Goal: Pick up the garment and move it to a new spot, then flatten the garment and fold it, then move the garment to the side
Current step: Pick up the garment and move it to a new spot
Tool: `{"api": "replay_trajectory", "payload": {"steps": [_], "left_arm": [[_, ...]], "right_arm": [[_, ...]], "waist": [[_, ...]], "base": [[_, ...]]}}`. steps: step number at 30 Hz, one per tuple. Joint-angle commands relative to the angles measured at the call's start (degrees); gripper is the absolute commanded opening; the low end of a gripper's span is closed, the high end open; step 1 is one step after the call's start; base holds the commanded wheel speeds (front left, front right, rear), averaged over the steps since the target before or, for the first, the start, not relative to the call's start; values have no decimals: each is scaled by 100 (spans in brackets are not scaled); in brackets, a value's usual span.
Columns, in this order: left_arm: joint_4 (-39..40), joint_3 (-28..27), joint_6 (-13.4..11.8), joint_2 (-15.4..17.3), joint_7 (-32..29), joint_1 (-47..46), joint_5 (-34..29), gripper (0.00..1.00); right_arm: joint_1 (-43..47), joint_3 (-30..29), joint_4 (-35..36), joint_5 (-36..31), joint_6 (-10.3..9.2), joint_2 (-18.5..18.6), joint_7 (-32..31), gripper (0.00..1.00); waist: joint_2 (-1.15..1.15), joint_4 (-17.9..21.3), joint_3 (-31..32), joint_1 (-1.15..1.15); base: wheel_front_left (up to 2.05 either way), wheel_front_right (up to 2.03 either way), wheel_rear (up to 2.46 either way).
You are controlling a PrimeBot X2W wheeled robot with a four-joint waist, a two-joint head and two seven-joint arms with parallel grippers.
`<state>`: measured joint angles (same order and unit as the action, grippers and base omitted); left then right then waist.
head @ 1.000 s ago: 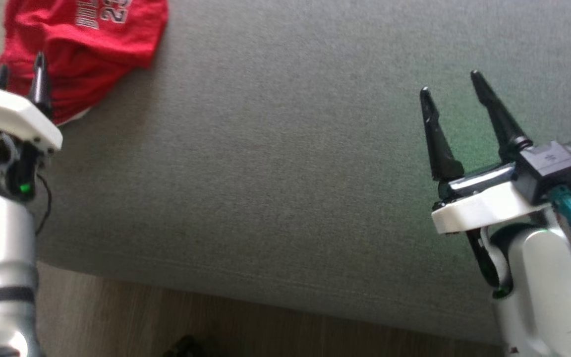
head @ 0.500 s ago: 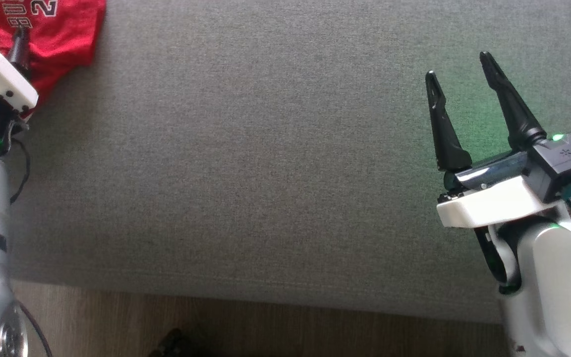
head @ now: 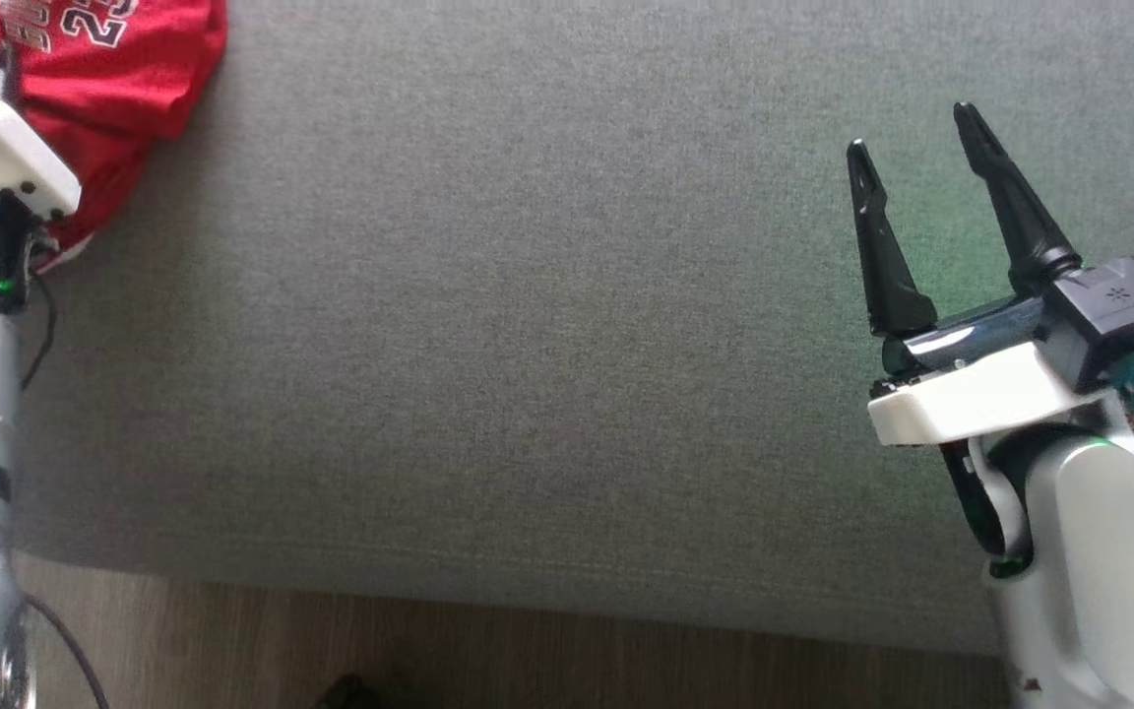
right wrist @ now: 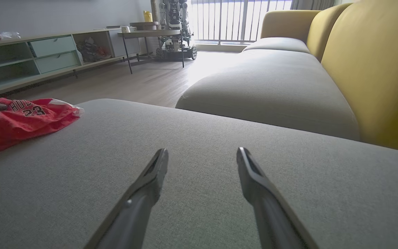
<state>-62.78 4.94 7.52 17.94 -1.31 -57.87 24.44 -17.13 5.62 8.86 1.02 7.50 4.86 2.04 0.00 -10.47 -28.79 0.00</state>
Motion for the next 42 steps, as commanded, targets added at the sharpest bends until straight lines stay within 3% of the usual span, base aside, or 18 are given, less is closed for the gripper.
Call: {"api": "replay_trajectory", "payload": {"steps": [1,11,19,30,35,42], "left_arm": [[265,-1,-5,441,228,-48,-10,0],[1384,619,-4,569,1161,320,378,0],[2799,616,-93,412,1070,808,726,0],[5323,904,-658,-124,239,1522,967,0],[5763,1132,-961,-451,93,1643,908,0],[5876,1360,-1108,-1017,116,1903,1149,0]], "right_arm": [[0,143,141,0,-1,-82,45,100],[129,43,-201,117,-1,-152,218,100],[234,-66,-424,255,-1,-191,412,100],[224,-171,-594,537,-1,-197,631,100],[140,-166,-637,643,-1,-198,729,100],[111,-134,-733,804,-1,-198,878,100]], "waist": [[0,-38,167,0],[0,-55,915,0],[0,124,1380,0],[0,713,1596,0],[0,1124,1517,0],[0,1554,1371,0]], "base": [[0,0,0],[0,0,0],[0,0,0],[0,0,0],[0,0,0],[0,0,0]]}}
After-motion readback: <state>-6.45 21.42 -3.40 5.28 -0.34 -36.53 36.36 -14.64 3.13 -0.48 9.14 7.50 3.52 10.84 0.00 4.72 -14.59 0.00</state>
